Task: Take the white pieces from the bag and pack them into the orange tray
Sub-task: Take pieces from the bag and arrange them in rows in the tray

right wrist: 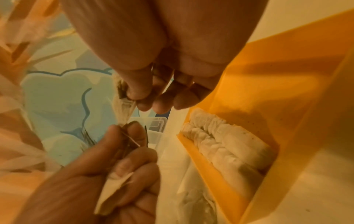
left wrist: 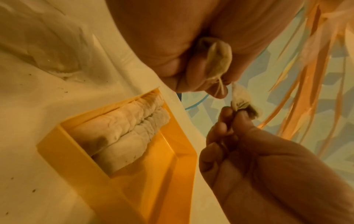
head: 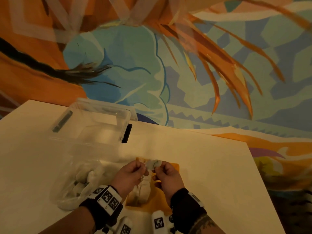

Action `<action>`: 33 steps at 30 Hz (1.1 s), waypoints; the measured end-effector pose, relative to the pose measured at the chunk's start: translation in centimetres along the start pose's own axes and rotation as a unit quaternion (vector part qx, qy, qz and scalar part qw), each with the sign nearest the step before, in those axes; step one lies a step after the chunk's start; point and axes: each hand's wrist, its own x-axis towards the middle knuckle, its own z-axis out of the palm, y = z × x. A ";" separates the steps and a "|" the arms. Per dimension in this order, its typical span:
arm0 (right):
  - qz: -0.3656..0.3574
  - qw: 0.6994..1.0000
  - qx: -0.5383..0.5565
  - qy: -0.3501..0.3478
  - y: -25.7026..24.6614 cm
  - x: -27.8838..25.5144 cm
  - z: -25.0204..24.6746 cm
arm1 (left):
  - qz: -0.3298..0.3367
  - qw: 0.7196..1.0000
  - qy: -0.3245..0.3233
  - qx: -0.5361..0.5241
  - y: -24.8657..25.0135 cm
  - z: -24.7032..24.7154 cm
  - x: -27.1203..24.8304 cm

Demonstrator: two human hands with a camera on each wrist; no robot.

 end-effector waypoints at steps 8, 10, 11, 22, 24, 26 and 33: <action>0.004 1.000 -0.022 -0.006 1.7 -1.0 -1.2 | 0.002 0.998 -0.007 0.055 -0.1 -0.6 0.3; 0.003 1.000 -0.012 0.003 1.7 -1.1 -1.2 | 0.014 0.998 -0.013 0.059 -0.1 -0.3 -0.1; 0.003 1.000 -0.008 0.002 1.7 -1.1 -1.2 | 0.025 0.997 -0.015 0.070 -0.2 -0.2 -0.2; -0.048 0.998 -0.033 -0.018 1.7 -1.1 -1.6 | 0.137 0.919 -0.025 0.370 0.0 -1.6 -0.2; -0.073 0.985 -0.150 -0.045 2.0 -1.0 -1.4 | 0.136 0.899 -0.043 0.413 0.1 -1.9 -0.2; -0.085 0.959 -0.264 -0.052 2.3 -0.8 -0.9 | 0.142 0.894 -0.038 0.423 0.2 -1.9 -0.3; -0.091 0.949 -0.302 -0.029 3.0 -0.1 -0.3 | 0.126 0.922 -0.001 0.367 -0.8 -2.0 -0.5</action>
